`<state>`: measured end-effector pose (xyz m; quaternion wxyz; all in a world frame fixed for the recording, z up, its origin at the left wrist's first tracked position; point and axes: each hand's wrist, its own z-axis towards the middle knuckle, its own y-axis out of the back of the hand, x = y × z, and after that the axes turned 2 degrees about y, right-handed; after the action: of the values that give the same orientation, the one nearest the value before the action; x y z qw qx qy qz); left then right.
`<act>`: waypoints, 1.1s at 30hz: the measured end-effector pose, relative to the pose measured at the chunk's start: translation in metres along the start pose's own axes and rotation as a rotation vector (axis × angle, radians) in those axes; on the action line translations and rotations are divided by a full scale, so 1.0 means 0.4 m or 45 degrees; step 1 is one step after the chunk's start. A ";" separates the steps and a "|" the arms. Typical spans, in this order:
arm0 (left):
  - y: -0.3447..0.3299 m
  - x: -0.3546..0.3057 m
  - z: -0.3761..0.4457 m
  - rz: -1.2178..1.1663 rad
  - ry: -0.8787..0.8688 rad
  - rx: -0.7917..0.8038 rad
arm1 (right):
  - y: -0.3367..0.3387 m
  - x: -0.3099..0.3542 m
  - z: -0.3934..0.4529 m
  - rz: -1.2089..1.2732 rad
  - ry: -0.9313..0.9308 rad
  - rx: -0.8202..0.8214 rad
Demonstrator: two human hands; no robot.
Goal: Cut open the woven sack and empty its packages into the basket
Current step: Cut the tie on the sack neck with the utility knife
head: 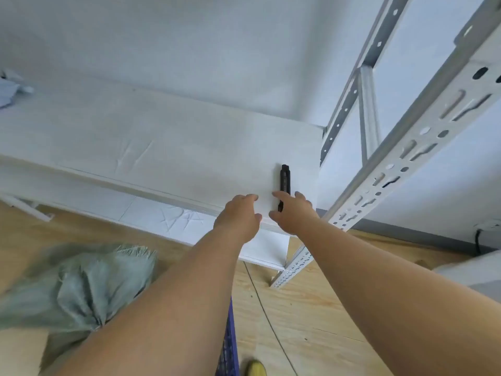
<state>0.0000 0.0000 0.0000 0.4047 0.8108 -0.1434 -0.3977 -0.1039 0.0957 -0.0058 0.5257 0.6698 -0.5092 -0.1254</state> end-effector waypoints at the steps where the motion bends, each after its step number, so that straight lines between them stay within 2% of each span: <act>1: 0.000 0.007 0.004 -0.022 0.013 -0.008 | -0.009 0.001 0.008 -0.017 -0.009 0.022; 5: -0.010 0.032 0.022 -0.194 0.046 -0.067 | -0.043 -0.007 0.034 -0.119 -0.041 0.053; 8: -0.019 0.038 0.017 -0.308 0.074 -0.103 | -0.048 -0.013 0.041 -0.178 -0.049 -0.095; 13: -0.023 0.049 -0.001 -0.459 0.135 0.000 | -0.057 -0.010 0.030 0.010 -0.100 -0.210; 16: -0.015 0.042 -0.027 -0.692 0.217 0.061 | -0.057 0.023 0.001 0.369 -0.042 -0.211; 20: -0.002 0.043 -0.074 -1.083 0.313 0.032 | -0.076 0.066 -0.101 0.896 0.067 -0.107; 25: 0.040 0.088 -0.147 -1.341 0.365 0.000 | -0.094 0.108 -0.204 0.979 0.123 0.037; 33: 0.137 0.197 -0.351 -1.458 0.260 0.023 | -0.127 0.258 -0.384 1.161 0.066 0.164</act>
<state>0.1623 -0.0021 0.0506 0.1300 0.7967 0.3545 -0.4719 0.0788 0.0966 0.0537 0.4972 0.4115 -0.7452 0.1675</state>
